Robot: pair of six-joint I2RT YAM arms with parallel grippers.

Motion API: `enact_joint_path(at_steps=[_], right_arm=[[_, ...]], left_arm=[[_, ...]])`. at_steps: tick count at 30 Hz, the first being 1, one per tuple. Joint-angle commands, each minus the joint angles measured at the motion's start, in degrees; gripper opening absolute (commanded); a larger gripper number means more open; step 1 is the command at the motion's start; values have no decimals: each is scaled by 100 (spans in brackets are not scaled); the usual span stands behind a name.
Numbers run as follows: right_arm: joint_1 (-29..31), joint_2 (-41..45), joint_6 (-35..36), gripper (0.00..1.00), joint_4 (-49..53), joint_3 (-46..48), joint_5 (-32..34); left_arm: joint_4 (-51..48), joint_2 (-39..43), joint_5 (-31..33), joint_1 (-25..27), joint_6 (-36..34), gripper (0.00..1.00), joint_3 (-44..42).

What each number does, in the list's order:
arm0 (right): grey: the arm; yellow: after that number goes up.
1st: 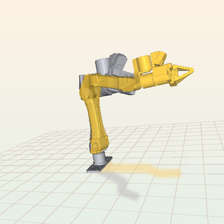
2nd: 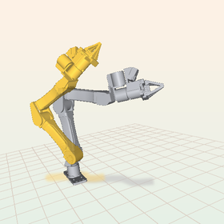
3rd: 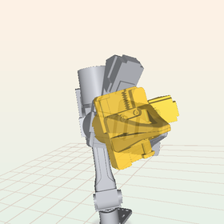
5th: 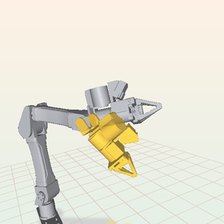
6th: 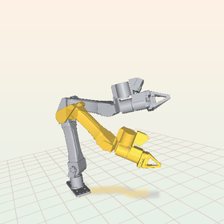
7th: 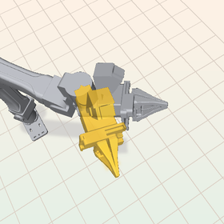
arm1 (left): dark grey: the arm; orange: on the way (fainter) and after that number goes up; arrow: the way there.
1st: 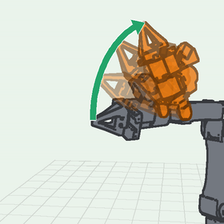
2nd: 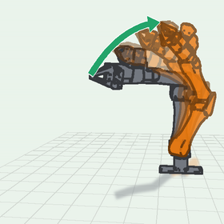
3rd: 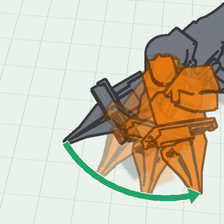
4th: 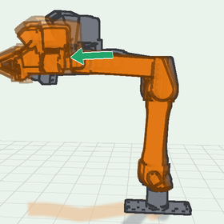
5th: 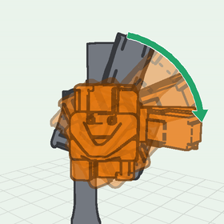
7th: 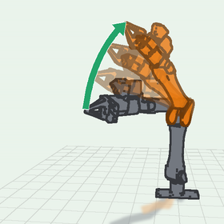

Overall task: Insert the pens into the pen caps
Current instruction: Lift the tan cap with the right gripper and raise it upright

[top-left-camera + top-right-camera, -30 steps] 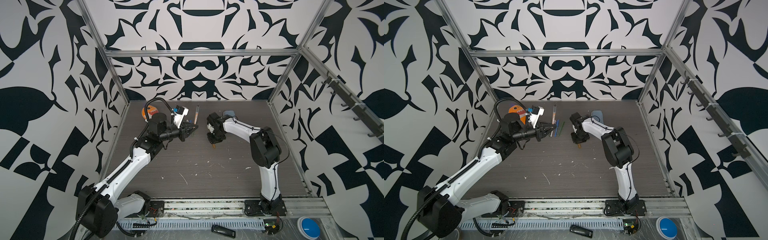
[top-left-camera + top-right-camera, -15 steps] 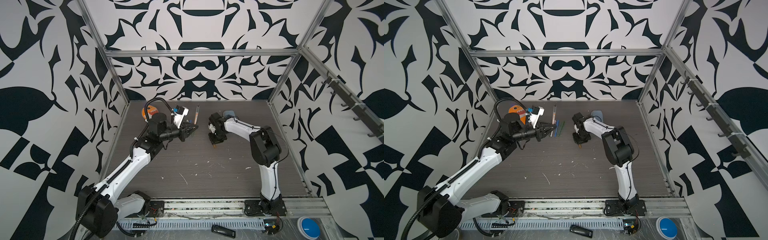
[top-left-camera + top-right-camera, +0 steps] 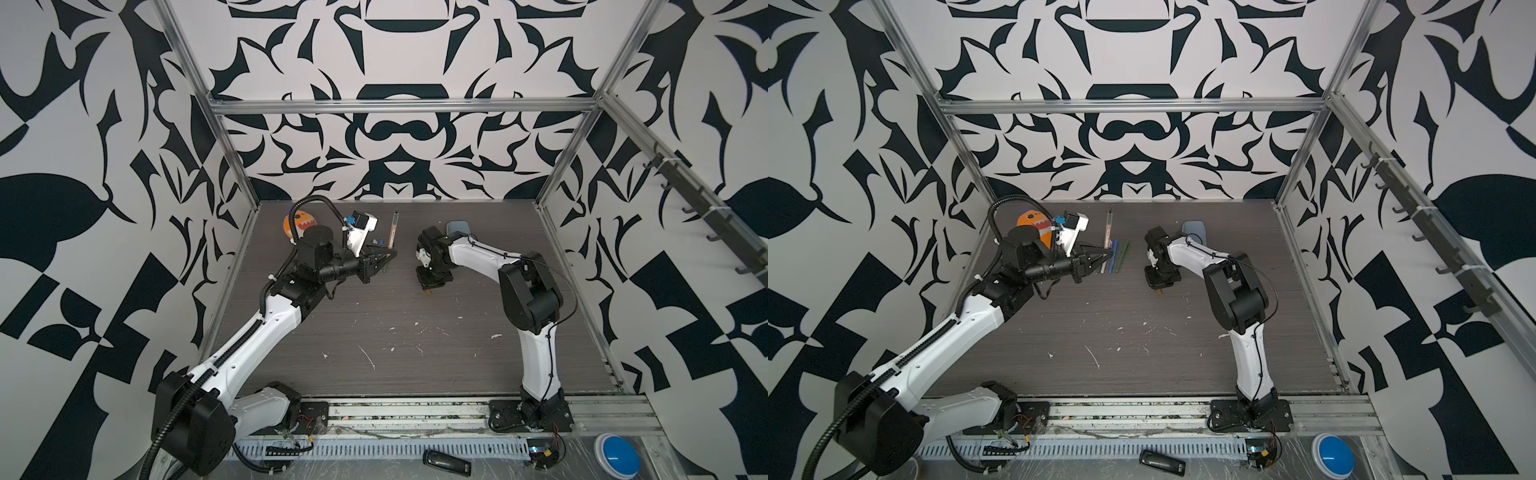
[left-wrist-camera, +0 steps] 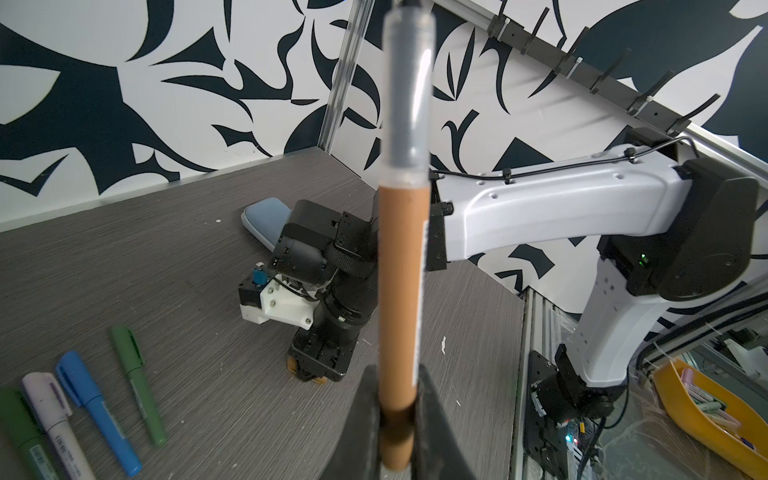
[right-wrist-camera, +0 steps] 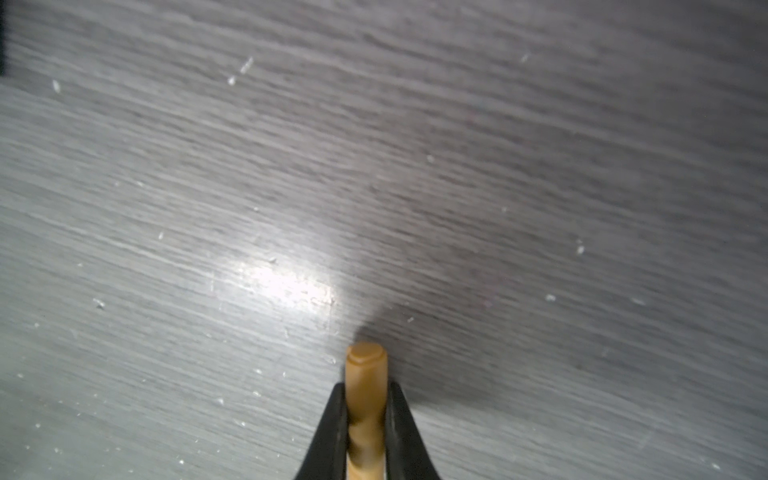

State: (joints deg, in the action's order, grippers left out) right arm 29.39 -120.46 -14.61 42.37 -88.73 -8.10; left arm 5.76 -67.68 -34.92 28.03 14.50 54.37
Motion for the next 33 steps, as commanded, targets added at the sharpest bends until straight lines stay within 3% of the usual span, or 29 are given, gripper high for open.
enact_joint_path(at_steps=[1, 7, 13, 17, 22, 27, 33], right_arm=[[48, 284, -109, 14, 11, 119, 18], [144, 1262, -332, 12, -490, 425, -155], [222, 3080, -912, 9, -1929, 1796, -357], [364, 4420, -1094, 7, -2830, 2562, -182], [479, 5626, -1330, 5, -3707, 2879, 221], [534, 6041, -1410, 1, -4449, 2641, 419], [551, 5729, -1463, 0, -4825, 1840, 27]], left_arm=[[65, 11, -71, 9, -87, 2, 47], [100, 41, -15, 9, -98, 2, 8], [123, 66, -104, 9, -76, 2, 11], [171, 70, -177, 9, -78, 2, 3], [259, 58, -336, 68, -41, 2, -22], [268, 79, -428, 215, -100, 2, -32], [246, 84, -476, 313, -170, 2, -32]])
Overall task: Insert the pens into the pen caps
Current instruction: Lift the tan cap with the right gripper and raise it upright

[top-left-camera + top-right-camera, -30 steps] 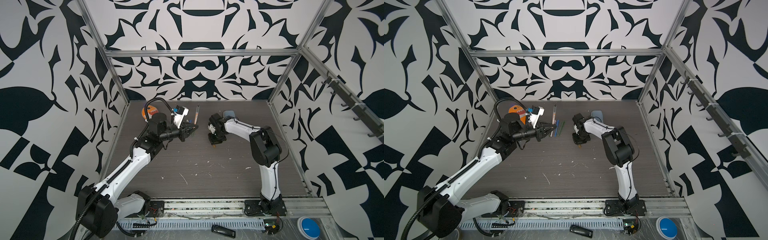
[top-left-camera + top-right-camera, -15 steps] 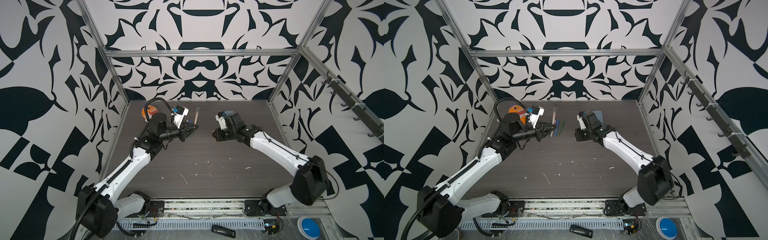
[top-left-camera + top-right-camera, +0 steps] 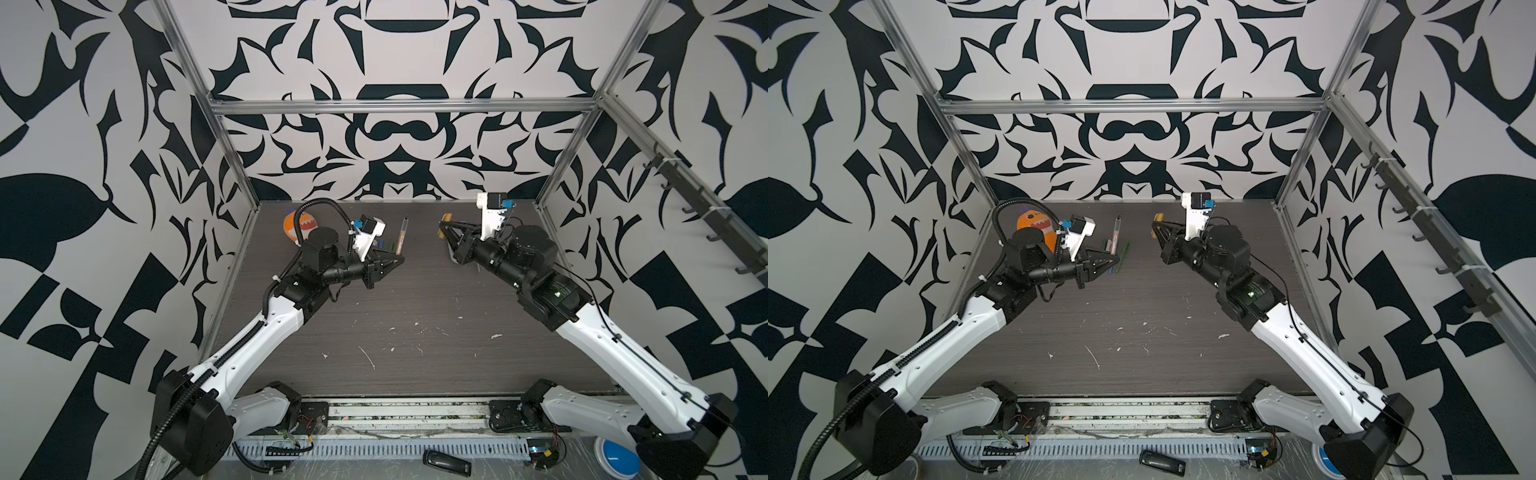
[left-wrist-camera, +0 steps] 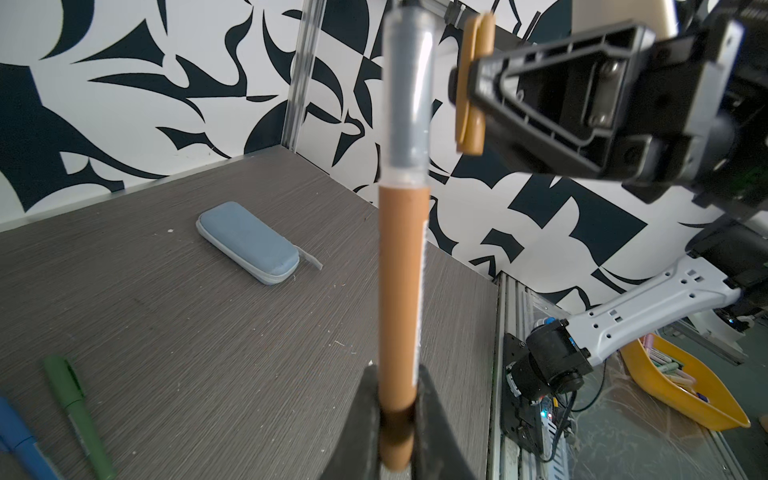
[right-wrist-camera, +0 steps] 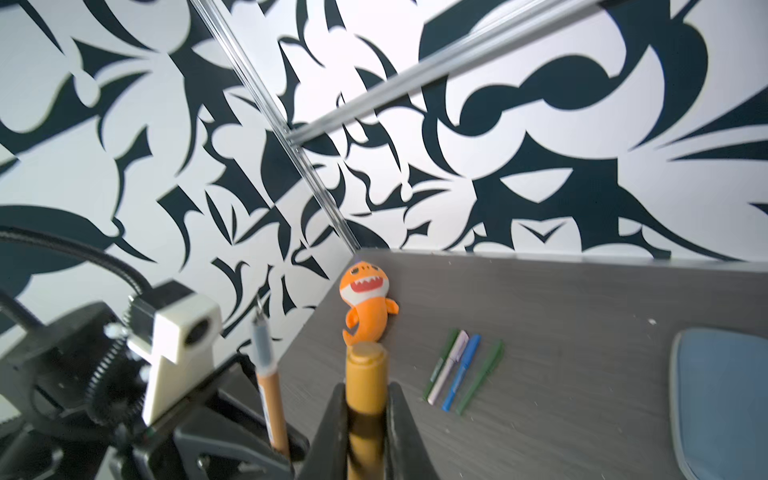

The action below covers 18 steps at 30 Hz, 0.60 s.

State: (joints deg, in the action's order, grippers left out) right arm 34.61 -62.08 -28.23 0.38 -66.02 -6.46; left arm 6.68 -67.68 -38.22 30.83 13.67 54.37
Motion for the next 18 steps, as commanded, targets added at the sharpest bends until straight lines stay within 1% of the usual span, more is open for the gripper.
enact_joint_path(at_steps=[1, 5, 9, 18], right_arm=[[51, -181, -117, 0, -674, -563, -177], [131, -457, -156, 0, -895, -892, -224], [227, -701, -159, 0, -909, -1121, -291], [348, -940, -164, 0, -1044, -1163, -300]], left_arm=[[158, 88, -154, 37, -86, 2, -32], [151, 66, -212, 51, -94, 2, -23], [140, 49, -224, 71, -98, 2, -14], [79, 25, -186, 107, -134, 1, 8]])
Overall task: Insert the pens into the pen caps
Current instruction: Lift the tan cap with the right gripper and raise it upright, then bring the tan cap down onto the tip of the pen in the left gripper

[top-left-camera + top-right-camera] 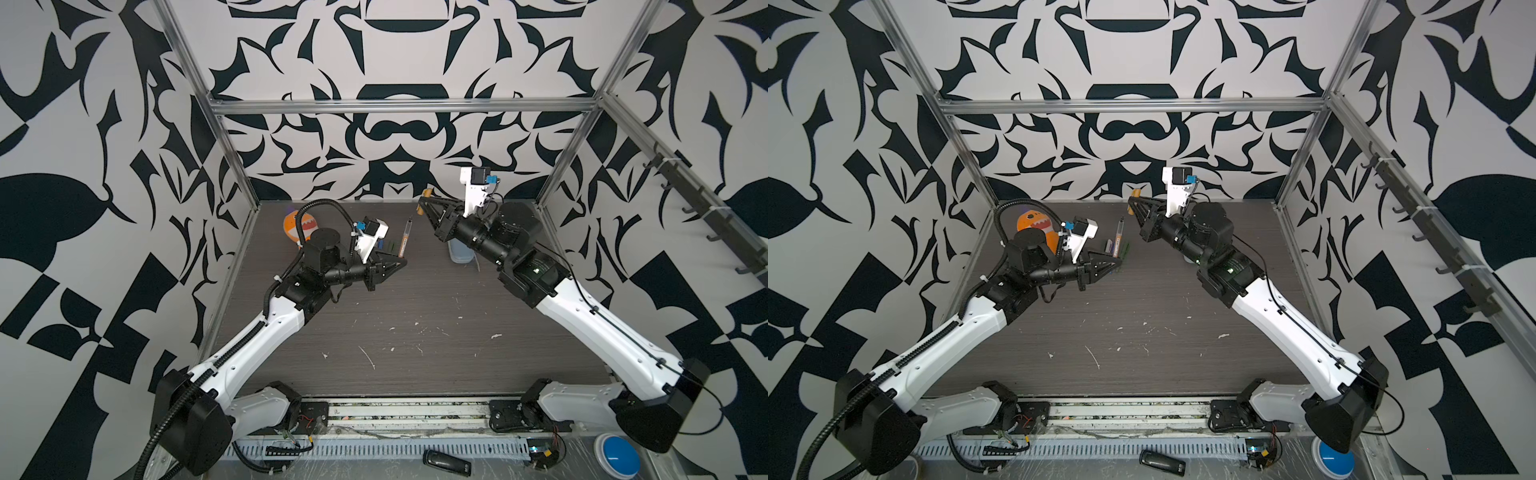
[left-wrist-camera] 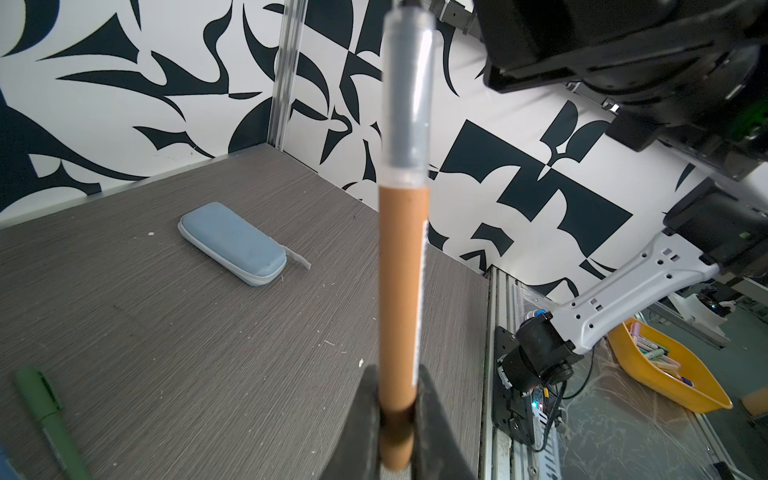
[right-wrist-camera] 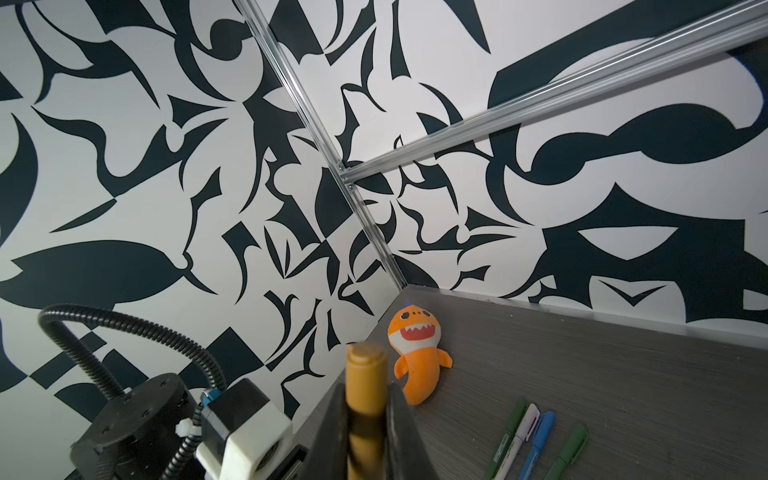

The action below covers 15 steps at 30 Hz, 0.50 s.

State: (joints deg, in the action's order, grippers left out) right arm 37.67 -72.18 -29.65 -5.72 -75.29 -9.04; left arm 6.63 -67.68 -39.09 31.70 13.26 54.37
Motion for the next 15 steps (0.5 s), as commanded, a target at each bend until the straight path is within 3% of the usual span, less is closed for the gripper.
enact_joint_path(at_steps=[1, 15], right_arm=[[45, 48, -32, 0, -459, -232, -30], [50, -151, -220, 0, -567, -232, -180]], left_arm=[[75, 29, -99, 20, -96, 1, 12], [48, 1, -118, 36, -109, 1, 21]])
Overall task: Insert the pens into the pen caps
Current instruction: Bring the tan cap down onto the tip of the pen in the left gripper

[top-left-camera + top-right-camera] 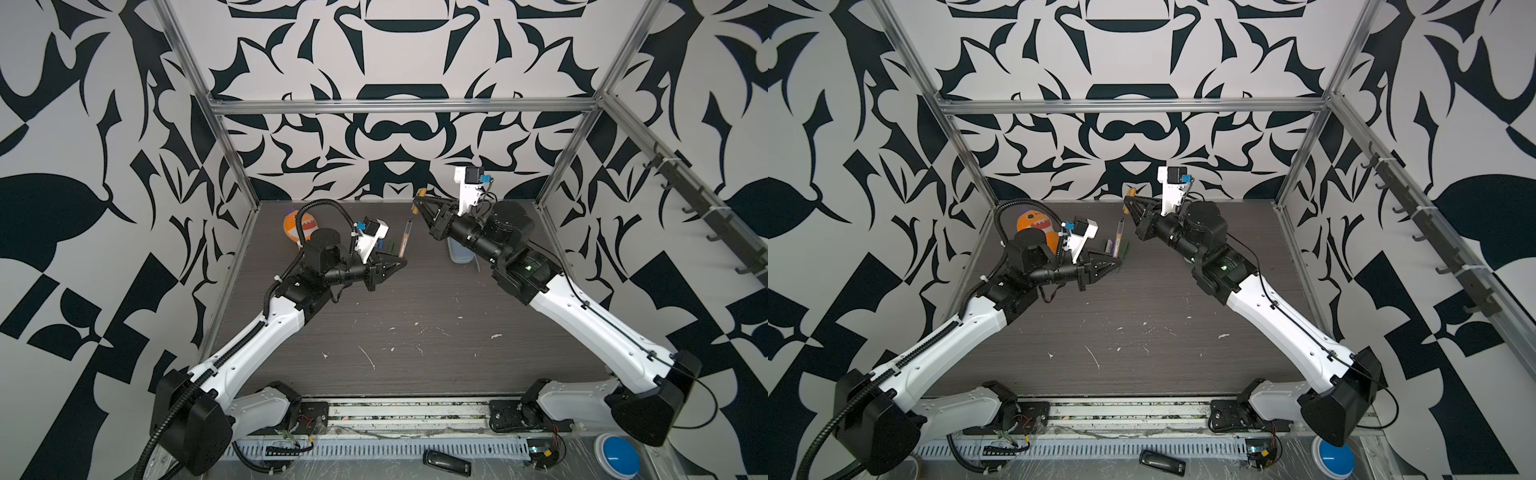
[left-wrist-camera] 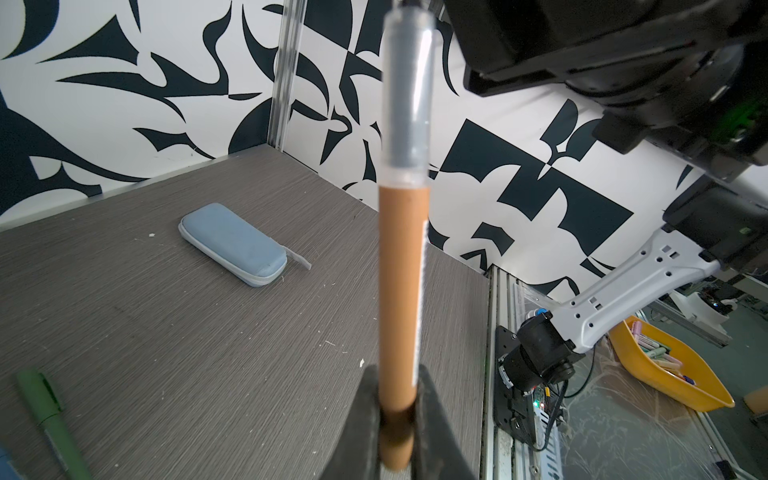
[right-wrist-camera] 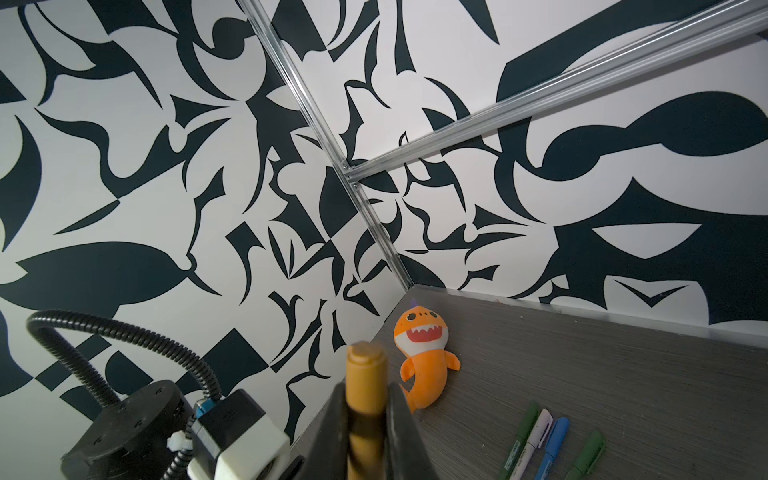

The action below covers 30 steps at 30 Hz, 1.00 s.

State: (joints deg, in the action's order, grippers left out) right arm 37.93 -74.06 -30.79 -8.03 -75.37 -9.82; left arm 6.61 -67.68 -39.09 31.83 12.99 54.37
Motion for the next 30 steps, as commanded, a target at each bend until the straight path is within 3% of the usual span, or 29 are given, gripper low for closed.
enact_joint_path(at_steps=[1, 30], right_arm=[[21, 33, -120, 0, -337, -223, -137], [27, 166, -46, 0, -108, -135, -240]], left_arm=[[49, 6, -116, 29, -80, 1, 17], [-3, -6, -81, 42, -121, 1, 35]])
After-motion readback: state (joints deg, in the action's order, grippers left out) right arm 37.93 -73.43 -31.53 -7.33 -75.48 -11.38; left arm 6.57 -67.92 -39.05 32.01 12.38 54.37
